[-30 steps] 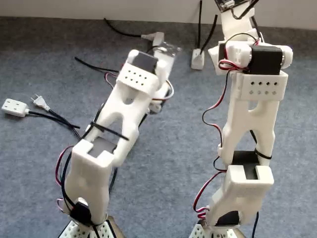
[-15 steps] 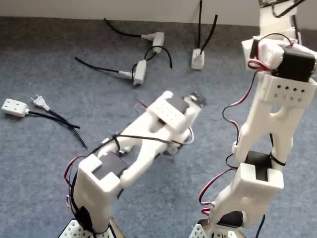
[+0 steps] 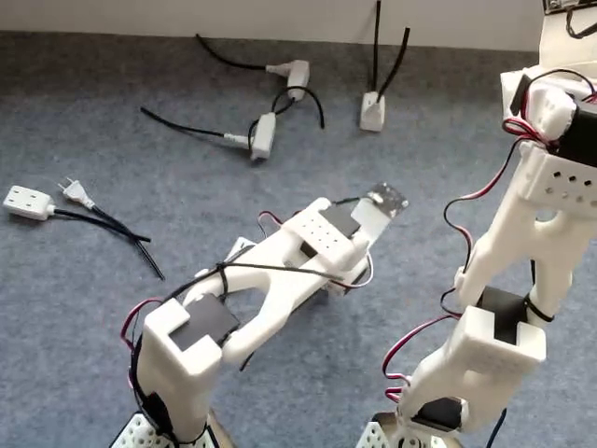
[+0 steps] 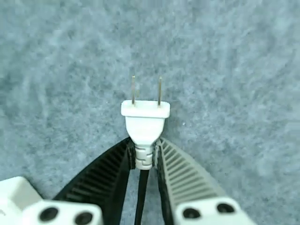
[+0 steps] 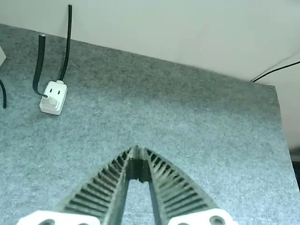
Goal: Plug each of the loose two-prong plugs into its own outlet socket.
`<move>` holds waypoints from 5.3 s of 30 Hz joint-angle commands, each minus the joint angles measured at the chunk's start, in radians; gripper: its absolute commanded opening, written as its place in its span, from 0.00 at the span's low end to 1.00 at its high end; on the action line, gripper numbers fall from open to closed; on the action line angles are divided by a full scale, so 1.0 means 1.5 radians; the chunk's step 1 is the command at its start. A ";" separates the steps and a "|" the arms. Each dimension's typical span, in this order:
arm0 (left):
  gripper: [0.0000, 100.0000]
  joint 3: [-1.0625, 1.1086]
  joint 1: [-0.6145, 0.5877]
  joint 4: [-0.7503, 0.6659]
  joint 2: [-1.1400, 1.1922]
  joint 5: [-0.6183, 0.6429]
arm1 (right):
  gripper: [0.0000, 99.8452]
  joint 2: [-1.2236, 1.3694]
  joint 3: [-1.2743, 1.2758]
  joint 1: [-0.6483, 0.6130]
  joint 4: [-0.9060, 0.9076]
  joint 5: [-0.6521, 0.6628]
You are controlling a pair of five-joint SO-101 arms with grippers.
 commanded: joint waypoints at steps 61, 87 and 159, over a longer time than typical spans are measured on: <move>0.00 0.847 -0.150 -1.190 -0.731 0.179 | 0.01 -0.425 0.637 -0.579 -0.136 -0.085; 0.00 0.847 -0.140 -0.972 -1.063 0.216 | 0.01 -0.375 0.874 -0.459 -0.441 -0.084; 0.01 -0.395 -0.299 0.403 0.025 0.083 | 0.01 -0.703 0.842 -0.294 -0.457 -0.090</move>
